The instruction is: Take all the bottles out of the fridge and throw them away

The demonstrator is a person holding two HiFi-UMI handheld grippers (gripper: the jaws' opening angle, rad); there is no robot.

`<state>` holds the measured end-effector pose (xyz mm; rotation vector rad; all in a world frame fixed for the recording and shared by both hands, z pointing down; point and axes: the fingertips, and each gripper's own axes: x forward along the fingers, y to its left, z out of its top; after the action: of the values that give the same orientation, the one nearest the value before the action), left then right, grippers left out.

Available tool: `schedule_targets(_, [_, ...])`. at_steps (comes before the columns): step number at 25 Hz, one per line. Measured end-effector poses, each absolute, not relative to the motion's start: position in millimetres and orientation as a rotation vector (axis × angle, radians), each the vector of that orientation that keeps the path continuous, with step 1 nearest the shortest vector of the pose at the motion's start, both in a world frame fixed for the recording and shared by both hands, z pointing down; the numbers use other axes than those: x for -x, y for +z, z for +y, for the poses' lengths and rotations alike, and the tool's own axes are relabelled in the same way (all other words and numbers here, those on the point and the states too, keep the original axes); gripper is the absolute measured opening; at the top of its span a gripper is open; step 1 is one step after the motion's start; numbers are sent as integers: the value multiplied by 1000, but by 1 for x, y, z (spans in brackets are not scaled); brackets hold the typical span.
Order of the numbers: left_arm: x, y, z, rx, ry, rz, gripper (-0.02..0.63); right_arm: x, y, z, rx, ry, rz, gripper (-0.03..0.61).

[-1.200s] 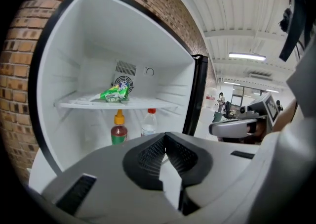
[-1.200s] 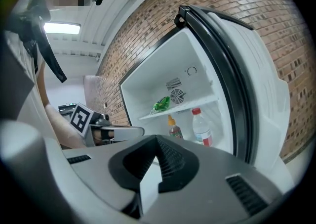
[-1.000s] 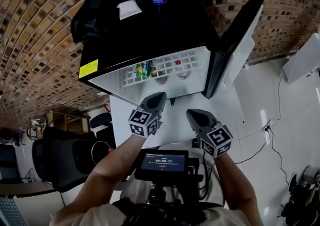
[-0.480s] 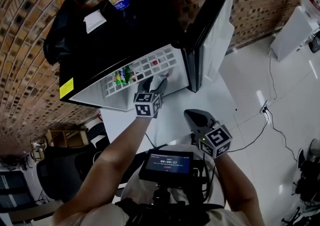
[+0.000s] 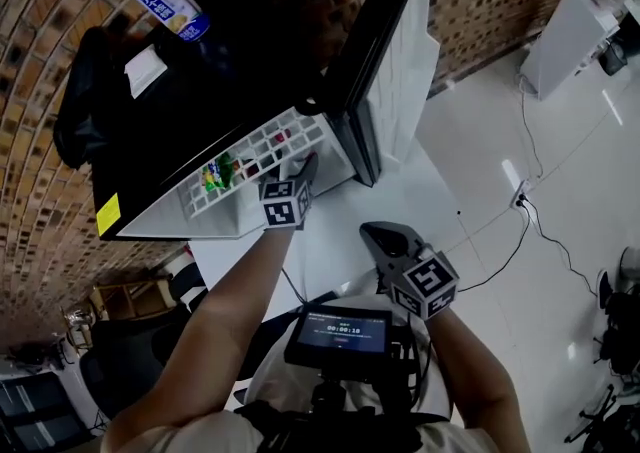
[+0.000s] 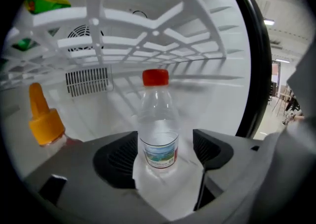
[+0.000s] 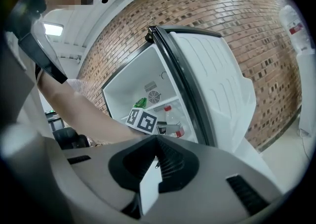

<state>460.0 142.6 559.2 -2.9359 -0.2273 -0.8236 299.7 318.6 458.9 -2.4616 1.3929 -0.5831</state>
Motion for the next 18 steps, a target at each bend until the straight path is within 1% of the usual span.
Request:
schedule_targets(4, [-477, 564, 140, 2955, -834, -176, 388, -305, 463, 329, 2474, -601, 1360, 2])
schedule_targets(10, [-491, 579, 133, 2968, -886, -119, 387, -312, 468, 340, 2493, -621, 1315, 2])
schedule_targets(12, [-492, 581, 136, 2946, -890, -128, 334, -312, 469, 342, 2494, -625, 1307, 2])
schedule_targets(18, [-477, 577, 137, 2962, -917, -64, 315, -312, 469, 341, 2489, -629, 1312, 2])
